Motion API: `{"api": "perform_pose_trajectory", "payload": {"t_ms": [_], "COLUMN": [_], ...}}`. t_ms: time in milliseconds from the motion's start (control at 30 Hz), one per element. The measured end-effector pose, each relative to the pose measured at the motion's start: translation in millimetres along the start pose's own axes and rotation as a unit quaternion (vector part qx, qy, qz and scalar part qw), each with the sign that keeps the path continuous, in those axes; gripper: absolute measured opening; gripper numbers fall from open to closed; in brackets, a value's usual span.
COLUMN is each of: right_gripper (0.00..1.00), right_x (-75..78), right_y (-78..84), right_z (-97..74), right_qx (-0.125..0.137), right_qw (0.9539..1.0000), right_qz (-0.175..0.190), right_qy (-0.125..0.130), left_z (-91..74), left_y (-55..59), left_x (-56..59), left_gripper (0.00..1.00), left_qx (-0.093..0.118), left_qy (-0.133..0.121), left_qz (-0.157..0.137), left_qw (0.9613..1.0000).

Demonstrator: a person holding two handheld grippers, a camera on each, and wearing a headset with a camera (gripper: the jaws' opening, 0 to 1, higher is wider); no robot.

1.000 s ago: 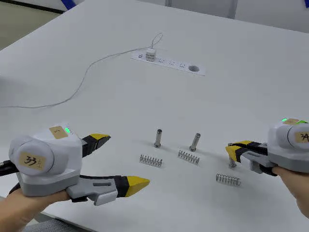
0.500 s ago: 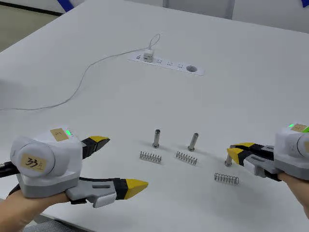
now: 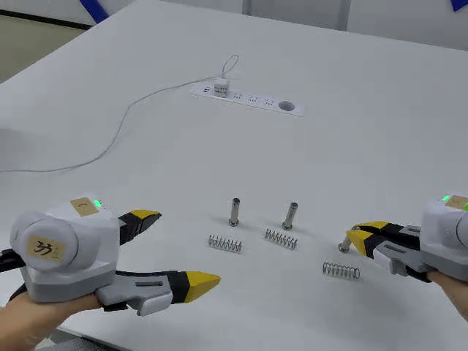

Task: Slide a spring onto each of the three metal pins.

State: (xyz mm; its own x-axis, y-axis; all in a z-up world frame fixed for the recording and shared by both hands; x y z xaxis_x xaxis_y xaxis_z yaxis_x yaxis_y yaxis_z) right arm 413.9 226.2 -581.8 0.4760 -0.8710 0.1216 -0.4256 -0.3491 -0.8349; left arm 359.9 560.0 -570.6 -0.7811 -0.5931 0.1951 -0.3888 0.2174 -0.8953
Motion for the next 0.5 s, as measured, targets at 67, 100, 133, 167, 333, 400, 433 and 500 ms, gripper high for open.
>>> {"api": "perform_pose_trajectory", "payload": {"t_ms": [67,100,133,167,333,400,433,500], "right_gripper": [0.09,0.09,0.09,0.09,0.09,0.09,0.09,0.10], "right_x": [1.0,1.1,1.0,0.9,3.6,4.0,4.2,4.4], "right_y": [0.4,0.4,0.4,0.1,0.6,1.1,1.4,1.7], "right_z": [0.6,1.0,1.2,1.8,3.0,3.1,3.0,2.7], "right_qx": [0.001,0.001,0.002,0.003,-0.002,-0.004,-0.005,-0.004], "right_qw": [1.0000,1.0000,1.0000,1.0000,1.0000,1.0000,1.0000,1.0000], "right_qz": [0.001,0.000,-0.001,-0.003,-0.007,-0.009,-0.008,-0.006], "right_qy": [-0.001,-0.002,-0.003,-0.004,-0.001,0.000,-0.002,-0.002], "left_z": [0.2,0.3,0.6,0.7,1.6,1.4,1.3,1.1], "left_y": [-0.1,0.4,0.9,1.3,3.2,2.4,2.3,1.9], "left_x": [0.8,1.3,1.8,1.9,2.3,2.4,2.1,2.3], "left_gripper": [0.85,0.85,0.85,0.85,0.85,0.85,0.85,0.85], "left_qx": [0.000,-0.001,-0.004,-0.005,-0.011,-0.011,-0.010,-0.009], "left_qy": [0.000,0.001,0.002,0.004,0.008,0.007,0.007,0.007], "left_qz": [-0.001,-0.001,-0.001,-0.001,0.000,-0.001,-0.002,-0.001], "left_qw": [1.0000,1.0000,1.0000,1.0000,0.9999,0.9999,0.9999,0.9999]}}
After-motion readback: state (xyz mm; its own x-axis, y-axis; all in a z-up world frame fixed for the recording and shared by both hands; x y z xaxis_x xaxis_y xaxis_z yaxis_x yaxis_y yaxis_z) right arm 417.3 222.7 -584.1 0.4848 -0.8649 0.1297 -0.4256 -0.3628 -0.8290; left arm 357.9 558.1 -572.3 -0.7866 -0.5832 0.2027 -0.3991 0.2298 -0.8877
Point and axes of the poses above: the centre of the closed fingertips' face, and the gripper's own axes: z roughly forward along the fingers, x roughly to its right, y roughly out of its underside, the point moved 9 cm from there along -z, roughly backward along the fingers, and after that the axes turned 10 degrees about y, right-handed, at the moved point
